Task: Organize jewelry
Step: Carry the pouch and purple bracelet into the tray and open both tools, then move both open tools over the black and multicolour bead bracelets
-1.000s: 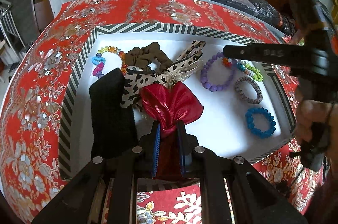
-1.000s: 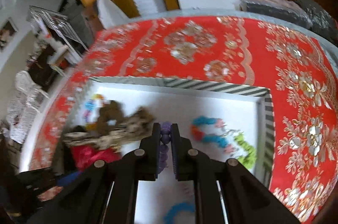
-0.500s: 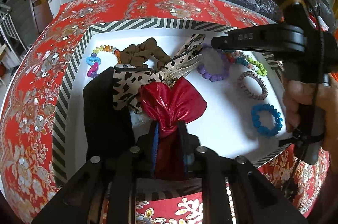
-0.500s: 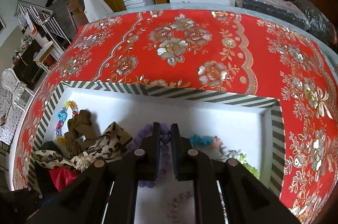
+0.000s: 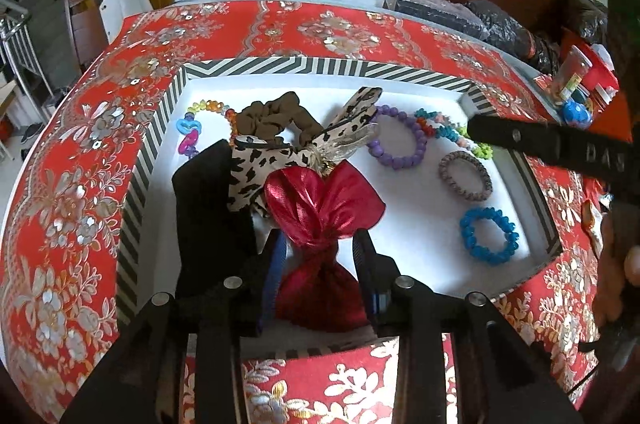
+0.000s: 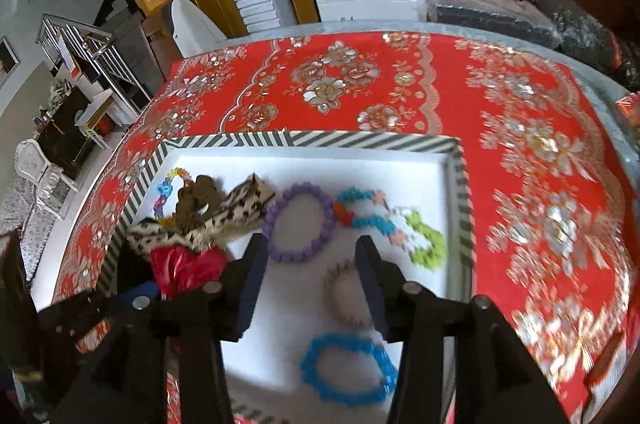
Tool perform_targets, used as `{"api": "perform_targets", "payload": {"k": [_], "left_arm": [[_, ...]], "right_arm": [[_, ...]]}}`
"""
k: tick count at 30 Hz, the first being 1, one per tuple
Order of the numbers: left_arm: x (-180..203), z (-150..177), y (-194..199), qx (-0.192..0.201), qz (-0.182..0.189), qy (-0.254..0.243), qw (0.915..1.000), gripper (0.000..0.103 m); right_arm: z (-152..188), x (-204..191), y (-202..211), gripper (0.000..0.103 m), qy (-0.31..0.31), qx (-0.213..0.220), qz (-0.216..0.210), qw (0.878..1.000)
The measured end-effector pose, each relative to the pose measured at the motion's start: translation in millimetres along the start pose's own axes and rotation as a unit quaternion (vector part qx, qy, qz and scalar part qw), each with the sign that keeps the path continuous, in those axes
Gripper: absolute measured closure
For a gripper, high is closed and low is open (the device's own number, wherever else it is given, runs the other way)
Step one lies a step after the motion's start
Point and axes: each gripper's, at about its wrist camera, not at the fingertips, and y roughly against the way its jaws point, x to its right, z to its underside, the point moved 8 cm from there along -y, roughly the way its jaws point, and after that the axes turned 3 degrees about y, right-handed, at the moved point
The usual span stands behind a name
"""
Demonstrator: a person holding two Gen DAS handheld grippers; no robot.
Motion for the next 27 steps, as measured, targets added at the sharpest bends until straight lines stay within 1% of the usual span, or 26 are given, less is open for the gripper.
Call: {"api": "perform_targets", "payload": {"k": [3, 6, 9, 13, 18, 27], "left_arm": [[2, 1, 7, 0.006, -0.002, -0.003, 1.0, 0.072], [3, 2, 14, 0.011, -0.007, -0.003, 0.9999, 0.072], [5, 5, 20, 0.019, -0.014, -0.009, 0.9997, 0.072], [7, 11, 25, 0.019, -0.017, -0.013, 0.9996, 0.072], [6, 18, 32, 0.021, -0.027, -0.016, 0.9993, 0.072], [7, 30, 53, 0.032, -0.032, -0.022, 0.9988, 0.072]], "right_arm": [[12, 0, 6, 0.054, -0.002, -0.001, -0.004, 1.0], [22, -1, 13, 0.054, 0.003, 0.001, 0.005, 1.0], [31, -4, 18, 0.054, 0.006, 0.001, 0.003, 1.0], [41, -9, 26, 0.054, 0.021, 0.006, 0.016, 1.0], [51, -12, 35, 0.051, 0.025, 0.009, 0.017, 1.0], [72, -11, 59, 0.047, 0.022, 0.019, 0.018, 0.999]]}}
